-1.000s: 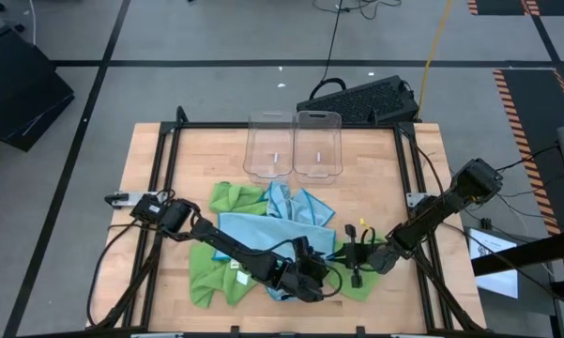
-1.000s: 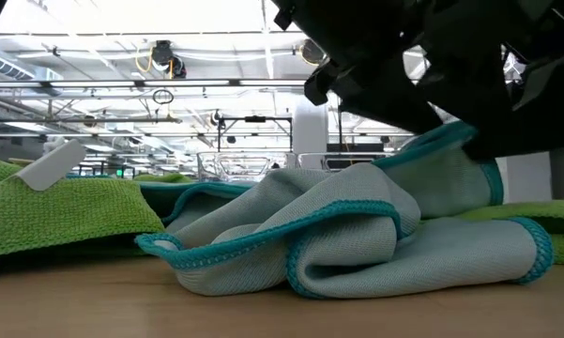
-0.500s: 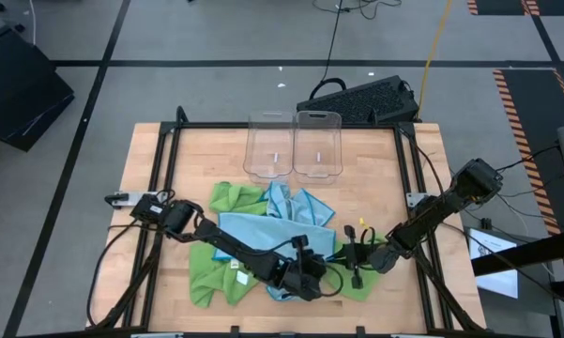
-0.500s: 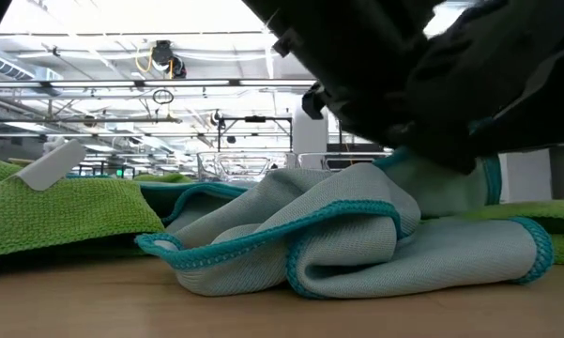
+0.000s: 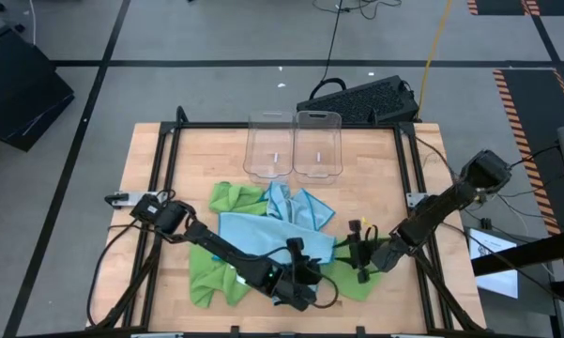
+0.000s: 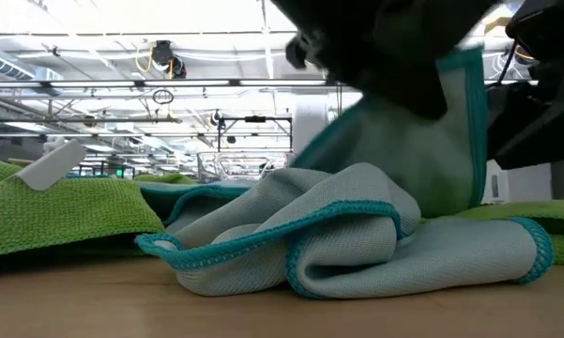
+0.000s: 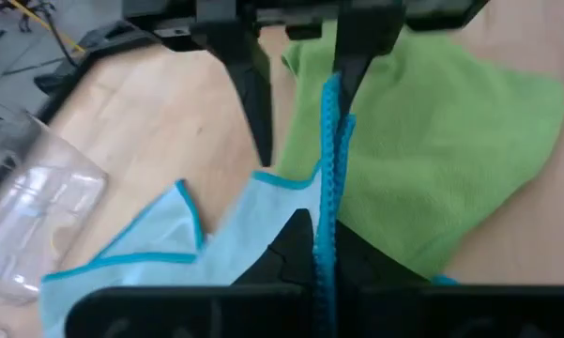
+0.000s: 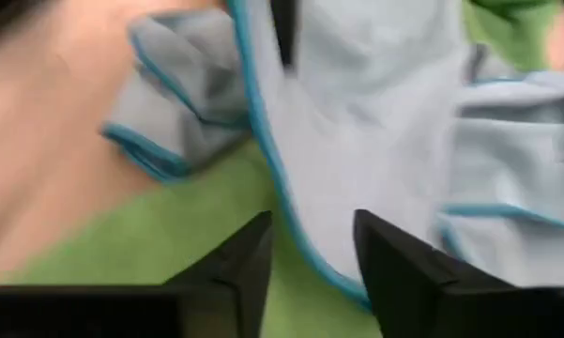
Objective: Fold microfiber towels
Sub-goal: Fold the top right blue microfiber towel
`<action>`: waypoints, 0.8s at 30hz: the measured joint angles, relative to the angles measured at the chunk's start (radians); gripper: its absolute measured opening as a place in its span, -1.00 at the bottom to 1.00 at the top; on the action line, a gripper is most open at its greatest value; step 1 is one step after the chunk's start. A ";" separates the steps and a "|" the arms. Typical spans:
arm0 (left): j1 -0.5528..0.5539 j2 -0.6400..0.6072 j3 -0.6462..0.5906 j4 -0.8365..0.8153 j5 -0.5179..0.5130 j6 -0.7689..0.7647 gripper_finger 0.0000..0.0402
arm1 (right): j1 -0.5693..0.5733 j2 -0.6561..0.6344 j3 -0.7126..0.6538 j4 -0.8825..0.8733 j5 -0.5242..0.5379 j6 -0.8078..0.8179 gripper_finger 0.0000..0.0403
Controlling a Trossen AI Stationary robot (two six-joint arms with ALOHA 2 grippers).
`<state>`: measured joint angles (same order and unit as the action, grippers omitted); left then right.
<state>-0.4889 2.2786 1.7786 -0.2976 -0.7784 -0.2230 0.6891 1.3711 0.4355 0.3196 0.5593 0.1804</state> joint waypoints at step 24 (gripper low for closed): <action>0.031 -0.055 0.000 -0.021 -0.027 0.004 -0.99 | -0.127 -0.059 -0.056 -0.087 -0.044 -0.383 -0.13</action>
<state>-0.4576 2.2234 1.7786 -0.3186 -0.8057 -0.2188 0.5624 1.3117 0.3790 0.2328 0.5157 -0.2021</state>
